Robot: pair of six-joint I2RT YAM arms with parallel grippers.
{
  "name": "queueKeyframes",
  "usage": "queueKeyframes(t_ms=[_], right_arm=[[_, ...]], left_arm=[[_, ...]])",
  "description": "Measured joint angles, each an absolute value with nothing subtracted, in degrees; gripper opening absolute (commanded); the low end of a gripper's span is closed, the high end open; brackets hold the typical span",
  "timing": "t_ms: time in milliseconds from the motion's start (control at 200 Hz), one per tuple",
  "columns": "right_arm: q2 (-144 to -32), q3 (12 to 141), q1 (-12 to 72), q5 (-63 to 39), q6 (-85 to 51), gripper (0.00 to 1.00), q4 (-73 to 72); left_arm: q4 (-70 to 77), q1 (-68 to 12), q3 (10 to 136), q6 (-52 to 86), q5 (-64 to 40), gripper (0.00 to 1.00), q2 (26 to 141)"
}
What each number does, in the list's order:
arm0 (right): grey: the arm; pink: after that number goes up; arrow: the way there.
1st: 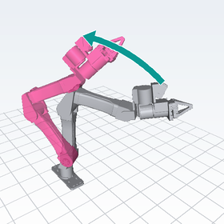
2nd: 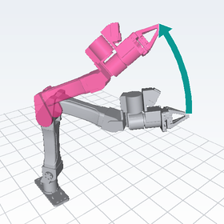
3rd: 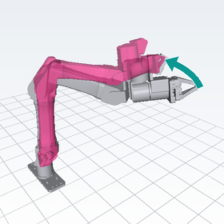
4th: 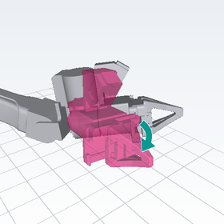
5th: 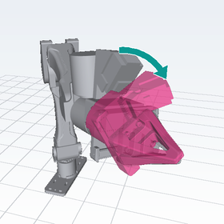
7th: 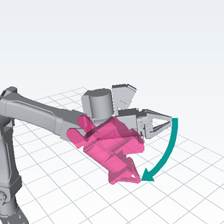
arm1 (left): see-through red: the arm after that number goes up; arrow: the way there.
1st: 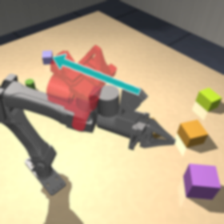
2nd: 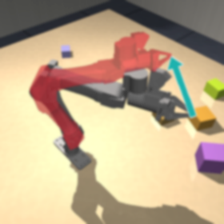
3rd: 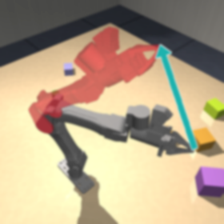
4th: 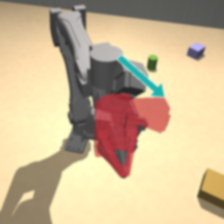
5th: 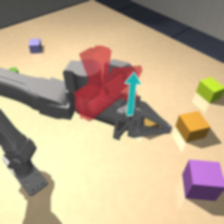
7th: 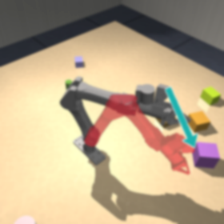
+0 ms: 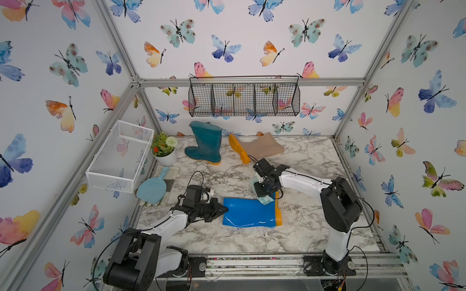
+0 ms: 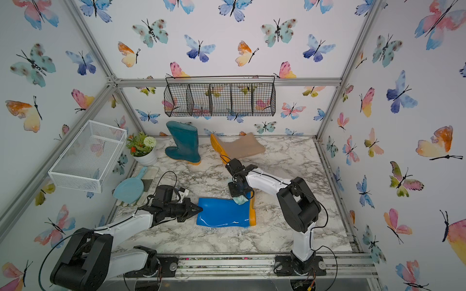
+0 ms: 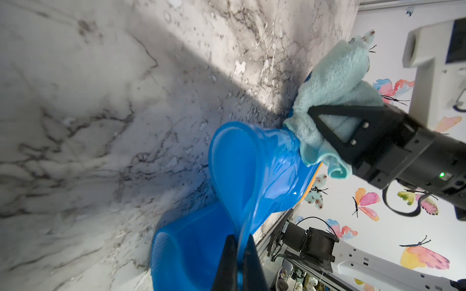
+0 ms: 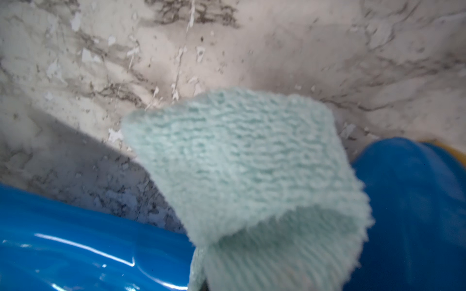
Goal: Wipe the rubber boots with a cloth
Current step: Wipe the dirt off the rubber boot.
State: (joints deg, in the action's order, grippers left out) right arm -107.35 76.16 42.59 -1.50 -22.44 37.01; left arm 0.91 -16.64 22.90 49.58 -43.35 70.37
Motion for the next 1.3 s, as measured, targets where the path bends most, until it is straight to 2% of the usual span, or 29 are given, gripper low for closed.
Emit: queueKeyframes(t_ms=[100, 260, 350, 480, 716, 821, 976, 1076, 1301], right_arm=[[-109.67, 80.25, 41.56, 0.47, -21.39, 0.02, 39.68], [-120.51, 96.71, 35.27, 3.49, -18.74, 0.02, 43.97], [-122.06, 99.33, 32.69, 3.88, -18.55, 0.02, 44.62], [-117.99, 94.15, 34.52, 2.76, -20.1, 0.02, 44.47], [-103.85, 77.23, 47.62, -0.19, -25.21, 0.02, 42.68], [-99.66, 75.13, 45.06, 0.56, -25.32, 0.02, 43.48], [-100.79, 77.71, 38.15, 2.37, -24.36, 0.02, 45.63], [-100.36, 76.82, 37.98, 1.17, -24.97, 0.02, 45.17], [-97.45, 69.32, 50.76, -2.35, -30.76, 0.02, 42.89]], left_arm=[[0.8, -16.64, 22.92, 49.58, -43.33, 0.0, 70.57], [0.47, -16.64, 22.94, 49.5, -43.27, 0.0, 70.54], [-0.12, -16.62, 22.92, 49.52, -43.11, 0.0, 70.32], [-0.01, -16.64, 22.92, 49.78, -43.05, 0.0, 70.08], [-0.75, -16.67, 23.46, 50.17, -42.92, 0.0, 70.91], [-0.78, -17.02, 24.49, 50.17, -42.89, 0.0, 71.85], [-0.38, -16.99, 24.8, 50.61, -42.87, 0.0, 72.14], [0.36, -16.99, 24.58, 51.07, -42.85, 0.0, 72.14], [2.52, -16.99, 21.76, 52.71, -42.59, 0.0, 72.05]])
